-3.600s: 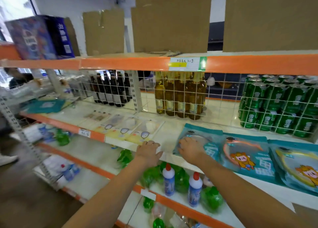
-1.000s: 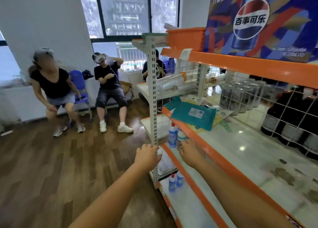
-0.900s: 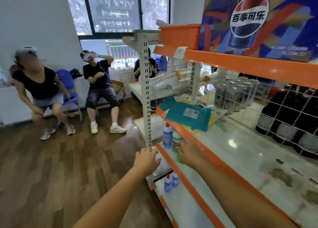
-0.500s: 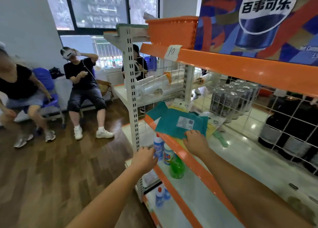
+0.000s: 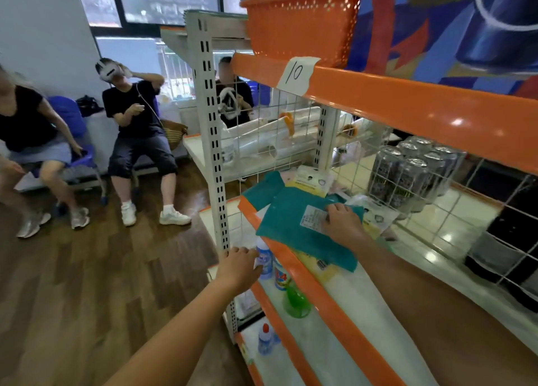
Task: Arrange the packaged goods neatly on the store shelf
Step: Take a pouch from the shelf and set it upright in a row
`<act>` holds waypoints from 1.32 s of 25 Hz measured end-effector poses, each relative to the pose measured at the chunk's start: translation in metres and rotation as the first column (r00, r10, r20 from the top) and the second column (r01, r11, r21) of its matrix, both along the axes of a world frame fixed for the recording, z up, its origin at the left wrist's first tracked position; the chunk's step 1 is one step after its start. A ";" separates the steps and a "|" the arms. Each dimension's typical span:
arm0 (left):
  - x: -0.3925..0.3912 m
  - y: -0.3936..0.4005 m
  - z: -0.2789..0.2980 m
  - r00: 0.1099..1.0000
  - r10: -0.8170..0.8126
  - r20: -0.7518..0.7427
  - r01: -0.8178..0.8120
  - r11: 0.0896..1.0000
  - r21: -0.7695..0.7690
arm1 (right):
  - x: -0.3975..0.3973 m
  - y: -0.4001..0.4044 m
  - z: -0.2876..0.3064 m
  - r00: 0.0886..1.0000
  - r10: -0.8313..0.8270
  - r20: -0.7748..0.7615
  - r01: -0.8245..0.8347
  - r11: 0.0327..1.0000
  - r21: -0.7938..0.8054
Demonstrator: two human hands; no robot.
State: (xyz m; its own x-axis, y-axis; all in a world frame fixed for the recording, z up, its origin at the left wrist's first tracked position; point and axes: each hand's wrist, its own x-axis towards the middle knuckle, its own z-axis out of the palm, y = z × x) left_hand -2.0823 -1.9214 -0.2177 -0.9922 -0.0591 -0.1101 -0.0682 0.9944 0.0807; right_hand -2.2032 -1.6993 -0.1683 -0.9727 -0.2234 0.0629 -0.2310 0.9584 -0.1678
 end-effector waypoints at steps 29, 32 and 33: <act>-0.024 -0.013 -0.017 0.965 -0.159 0.211 0.181 0.980 -0.088 | -0.039 0.014 0.026 0.810 -0.180 0.558 0.466 0.775 -0.427; -0.024 -0.009 -0.015 0.961 -0.188 0.204 0.207 0.975 -0.077 | -0.027 0.026 0.033 0.800 -0.177 0.574 0.498 0.729 -0.470; -0.024 -0.009 -0.014 0.961 -0.199 0.191 0.214 0.975 -0.060 | -0.023 0.031 0.034 0.786 -0.161 0.597 0.518 0.699 -0.493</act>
State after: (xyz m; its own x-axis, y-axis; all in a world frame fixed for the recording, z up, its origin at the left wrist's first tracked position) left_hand -2.1068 -1.9300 -0.2314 -0.9471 0.1290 -0.2940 0.1331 0.9911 0.0060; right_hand -2.2263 -1.6684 -0.1345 -0.9013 0.0440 -0.4310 0.3715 0.5905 -0.7165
